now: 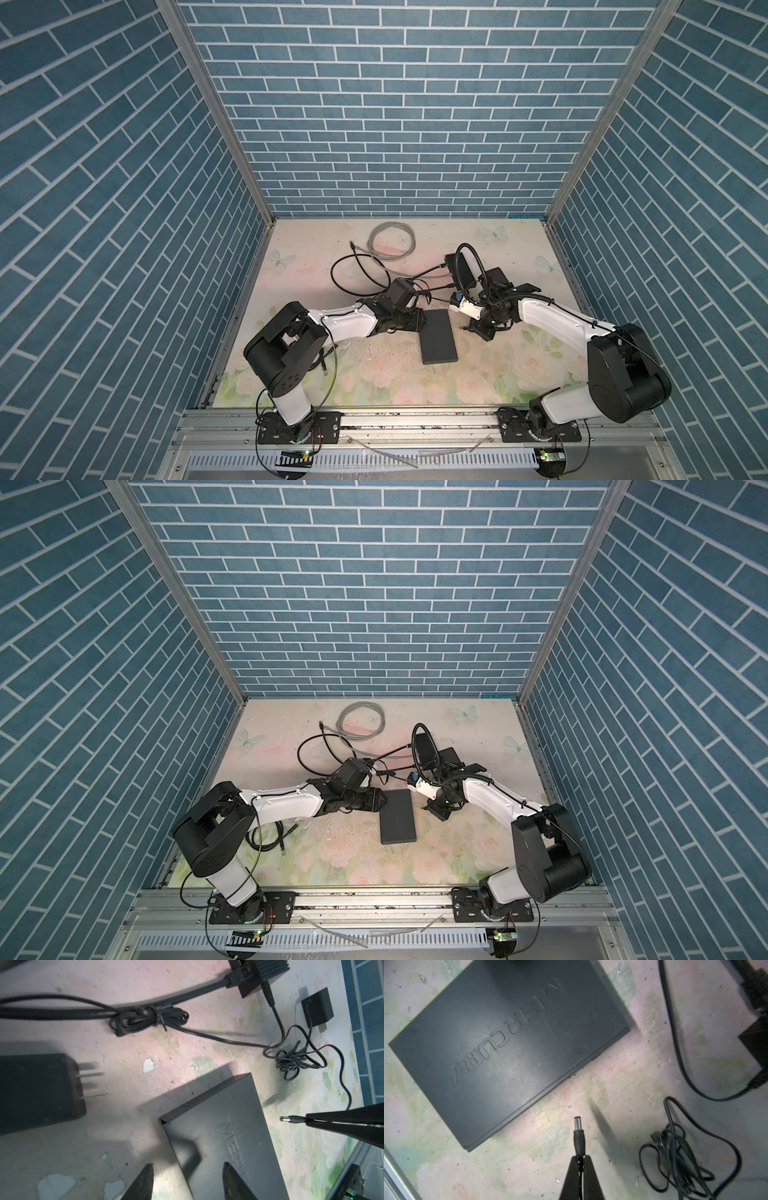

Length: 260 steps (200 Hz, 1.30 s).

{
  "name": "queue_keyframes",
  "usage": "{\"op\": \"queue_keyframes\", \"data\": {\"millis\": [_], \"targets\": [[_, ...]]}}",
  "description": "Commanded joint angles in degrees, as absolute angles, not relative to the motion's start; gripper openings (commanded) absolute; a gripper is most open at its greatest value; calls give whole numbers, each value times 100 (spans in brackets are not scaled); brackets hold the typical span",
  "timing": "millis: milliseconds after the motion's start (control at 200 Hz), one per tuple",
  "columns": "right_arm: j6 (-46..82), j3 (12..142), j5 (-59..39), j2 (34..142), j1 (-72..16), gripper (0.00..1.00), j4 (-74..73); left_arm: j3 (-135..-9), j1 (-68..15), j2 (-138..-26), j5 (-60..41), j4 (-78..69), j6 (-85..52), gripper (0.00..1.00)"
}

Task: Insert the plug into the switch port
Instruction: 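Lower the barrel plug with the right gripper toward the MERCURY switch's side port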

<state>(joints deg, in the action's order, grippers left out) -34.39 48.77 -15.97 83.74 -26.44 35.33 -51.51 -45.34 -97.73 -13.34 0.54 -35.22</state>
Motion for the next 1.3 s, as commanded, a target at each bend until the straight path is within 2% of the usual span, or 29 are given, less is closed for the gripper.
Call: {"op": "queue_keyframes", "data": {"millis": [0, 305, 565, 695, 830, 1040, 1295], "targets": [[-3668, 4946, -2049, 8502, -2872, 0, 3552, -5240, -4588, -9871, -1476, -41, -3621, 55], [-3593, 4957, -2653, 8483, -3157, 0, 3007, -5246, -4570, -9984, -1385, -124, -3696, 56], [-3705, 5286, -2570, 8873, -3423, 0, 3313, -5200, -4251, -9879, -1379, -2, -3527, 56], [-3432, 5318, -2645, 8746, -3567, 0, 2952, -5309, -4219, -9822, -1313, 275, -3325, 56], [-3387, 5166, -2145, 8319, -3398, 0, 2915, -5313, -4224, -9646, -1208, 455, -3219, 56], [-3760, 5308, -1379, 8547, -2824, 0, 3784, -5322, -4219, -9721, -1337, 426, -3219, 56], [-3792, 5238, -1785, 8693, -3053, 0, 3465, -5311, -4358, -9809, -1538, 417, -3230, 56]]}}
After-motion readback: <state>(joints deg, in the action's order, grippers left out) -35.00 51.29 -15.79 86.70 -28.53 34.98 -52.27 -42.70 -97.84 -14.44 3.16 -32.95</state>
